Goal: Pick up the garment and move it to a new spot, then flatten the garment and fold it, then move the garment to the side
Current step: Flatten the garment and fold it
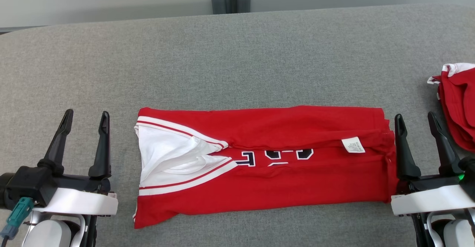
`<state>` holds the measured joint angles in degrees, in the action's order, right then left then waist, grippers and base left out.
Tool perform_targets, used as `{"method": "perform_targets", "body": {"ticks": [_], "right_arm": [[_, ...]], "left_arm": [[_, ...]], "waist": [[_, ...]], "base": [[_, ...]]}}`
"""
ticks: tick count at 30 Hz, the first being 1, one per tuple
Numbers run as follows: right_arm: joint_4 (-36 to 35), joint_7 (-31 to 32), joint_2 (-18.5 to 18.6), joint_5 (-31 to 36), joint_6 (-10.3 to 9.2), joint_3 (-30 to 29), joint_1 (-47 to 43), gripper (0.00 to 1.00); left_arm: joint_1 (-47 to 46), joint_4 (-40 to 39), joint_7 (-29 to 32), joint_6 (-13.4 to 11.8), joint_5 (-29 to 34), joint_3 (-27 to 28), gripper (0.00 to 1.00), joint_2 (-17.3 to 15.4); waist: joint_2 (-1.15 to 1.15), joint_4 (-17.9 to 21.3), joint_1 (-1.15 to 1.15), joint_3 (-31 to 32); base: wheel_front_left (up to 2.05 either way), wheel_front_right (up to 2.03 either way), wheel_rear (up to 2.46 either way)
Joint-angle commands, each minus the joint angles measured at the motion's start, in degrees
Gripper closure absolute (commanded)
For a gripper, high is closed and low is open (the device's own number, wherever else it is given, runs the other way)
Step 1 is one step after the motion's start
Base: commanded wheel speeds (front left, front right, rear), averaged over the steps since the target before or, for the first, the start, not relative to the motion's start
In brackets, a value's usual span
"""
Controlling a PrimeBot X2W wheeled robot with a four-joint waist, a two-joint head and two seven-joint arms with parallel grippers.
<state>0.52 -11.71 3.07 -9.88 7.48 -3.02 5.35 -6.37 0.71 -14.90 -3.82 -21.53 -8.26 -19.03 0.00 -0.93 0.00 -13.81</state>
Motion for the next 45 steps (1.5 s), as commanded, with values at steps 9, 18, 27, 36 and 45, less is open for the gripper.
{"method": "perform_targets", "body": {"ticks": [9,18,27,36,45], "right_arm": [[3.8,0.4,0.9,0.5,0.03,-0.8,2.6,0.00],[17.0,-0.2,1.8,0.2,0.03,-2.9,6.7,0.00],[31.0,-2.2,0.6,-3.6,0.04,1.7,9.9,0.00],[37.1,-2.8,-0.2,-8.1,0.07,5.7,11.5,1.00],[30.8,-3.5,3.2,-8.4,-0.12,-2.1,11.0,1.00]], "left_arm": [[-2.3,1.7,-0.2,2.9,2.7,1.9,0.00,2.0],[-5.0,2.9,-0.2,5.5,4.9,1.9,0.00,3.4],[-7.3,4.4,-0.2,7.2,7.0,2.7,0.00,5.0],[-7.8,5.2,-0.2,8.4,8.2,3.5,0.00,6.2],[-8.3,5.4,-0.2,9.5,9.0,5.0,0.00,7.2]], "waist": [[0.00,-0.5,0.00,-0.8],[0.00,-1.3,0.00,-3.0],[0.00,-1.5,0.00,-4.6],[0.00,-1.4,0.00,-5.1],[0.00,-1.2,0.00,-4.7]], "base": [[0.00,0.00,0.00],[0.00,0.00,0.00],[0.00,0.00,0.00],[0.00,0.00,0.00],[0.00,0.00,0.00]]}}
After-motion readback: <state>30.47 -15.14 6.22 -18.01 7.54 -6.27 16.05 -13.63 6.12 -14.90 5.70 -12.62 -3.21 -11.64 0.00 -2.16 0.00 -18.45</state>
